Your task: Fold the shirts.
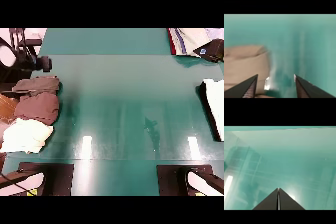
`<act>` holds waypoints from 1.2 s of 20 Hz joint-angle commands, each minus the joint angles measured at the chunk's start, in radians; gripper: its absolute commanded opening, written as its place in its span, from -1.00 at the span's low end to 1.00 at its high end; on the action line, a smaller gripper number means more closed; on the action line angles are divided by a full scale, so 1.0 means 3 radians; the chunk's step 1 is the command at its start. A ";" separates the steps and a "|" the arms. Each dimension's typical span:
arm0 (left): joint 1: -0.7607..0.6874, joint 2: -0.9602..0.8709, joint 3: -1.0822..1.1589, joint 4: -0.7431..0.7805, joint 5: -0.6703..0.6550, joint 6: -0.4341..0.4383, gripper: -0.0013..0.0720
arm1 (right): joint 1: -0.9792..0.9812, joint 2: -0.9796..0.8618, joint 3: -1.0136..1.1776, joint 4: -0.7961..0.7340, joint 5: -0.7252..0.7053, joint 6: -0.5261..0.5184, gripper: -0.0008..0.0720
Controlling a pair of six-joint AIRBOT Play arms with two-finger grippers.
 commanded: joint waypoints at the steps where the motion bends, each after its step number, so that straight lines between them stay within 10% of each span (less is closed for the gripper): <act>1: 0.0380 -0.0406 -0.0248 0.0112 0.0268 -0.0029 0.54 | 0.0004 0.0001 0.0001 0.0003 0.0074 0.0005 -0.93; 8: 0.0491 -0.0872 -0.0248 0.0123 0.0572 -0.0028 0.54 | 0.0010 0.0001 0.0001 0.0018 0.0085 0.0008 -0.93; 9: 0.0491 -0.0871 -0.0209 0.0123 0.0570 -0.0029 0.31 | 0.0010 0.0001 0.0001 0.0025 0.0085 0.0008 -0.93; 11: 0.0491 -0.0871 -0.0039 0.0126 0.0445 -0.0010 -0.90 | 0.0010 0.0001 0.0001 0.0025 0.0084 0.0008 -0.93; 24: -0.0629 0.0735 0.1863 0.0112 -0.0636 0.0707 -0.91 | 0.0009 0.0509 0.0008 0.0024 -0.0657 0.0080 -0.93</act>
